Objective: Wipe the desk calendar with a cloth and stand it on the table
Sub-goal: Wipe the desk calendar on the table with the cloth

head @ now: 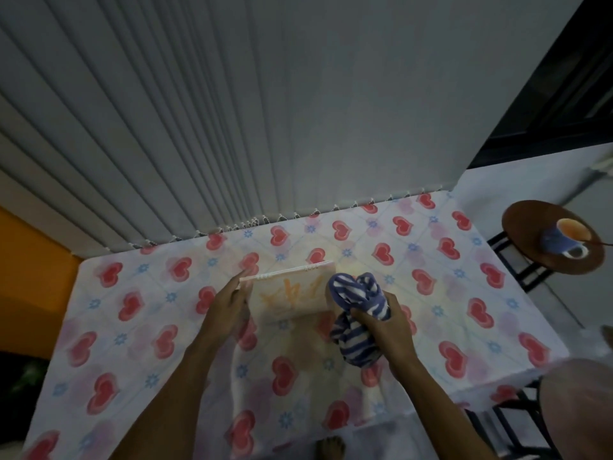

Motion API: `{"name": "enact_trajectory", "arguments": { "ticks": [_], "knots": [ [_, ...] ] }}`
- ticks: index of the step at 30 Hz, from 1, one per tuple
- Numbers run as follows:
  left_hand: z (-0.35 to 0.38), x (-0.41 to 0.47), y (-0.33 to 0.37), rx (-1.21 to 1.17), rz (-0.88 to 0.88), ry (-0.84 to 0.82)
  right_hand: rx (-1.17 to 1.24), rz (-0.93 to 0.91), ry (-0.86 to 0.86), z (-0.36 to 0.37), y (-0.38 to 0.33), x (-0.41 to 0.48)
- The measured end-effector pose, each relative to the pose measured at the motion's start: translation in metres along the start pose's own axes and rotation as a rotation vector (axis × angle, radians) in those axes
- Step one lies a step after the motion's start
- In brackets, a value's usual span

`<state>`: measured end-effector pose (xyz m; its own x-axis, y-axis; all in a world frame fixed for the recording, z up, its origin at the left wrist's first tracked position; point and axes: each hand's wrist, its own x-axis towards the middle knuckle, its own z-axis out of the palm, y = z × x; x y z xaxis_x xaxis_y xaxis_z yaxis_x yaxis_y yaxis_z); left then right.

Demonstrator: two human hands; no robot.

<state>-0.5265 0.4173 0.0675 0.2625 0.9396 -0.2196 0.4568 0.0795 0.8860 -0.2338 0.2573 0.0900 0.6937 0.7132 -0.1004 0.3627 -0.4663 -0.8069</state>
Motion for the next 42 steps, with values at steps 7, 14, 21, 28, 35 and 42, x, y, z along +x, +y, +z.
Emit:
{"name": "enact_trajectory", "arguments": {
  "ticks": [7,14,21,28,35,42],
  "knots": [
    [-0.008,0.015,0.004,-0.013,0.062,-0.077,0.200,0.090,-0.166,0.012,-0.013,-0.002],
    [-0.007,0.031,0.032,-0.148,-0.032,-0.141,0.233,0.089,-0.102,0.019,-0.024,-0.011],
    [0.004,0.007,0.008,-0.588,-0.355,-0.135,0.254,0.008,-0.006,0.010,-0.048,-0.019],
    [0.025,-0.027,-0.031,-0.645,-0.514,0.029,0.197,-0.036,-0.070,0.017,-0.049,-0.021],
    [0.002,-0.024,-0.048,0.091,-0.252,0.061,0.086,-0.028,-0.278,0.042,-0.036,-0.015],
    [0.002,-0.028,-0.059,0.315,-0.062,-0.085,-0.163,-0.236,-0.431,0.080,-0.043,-0.013]
  ]
}}
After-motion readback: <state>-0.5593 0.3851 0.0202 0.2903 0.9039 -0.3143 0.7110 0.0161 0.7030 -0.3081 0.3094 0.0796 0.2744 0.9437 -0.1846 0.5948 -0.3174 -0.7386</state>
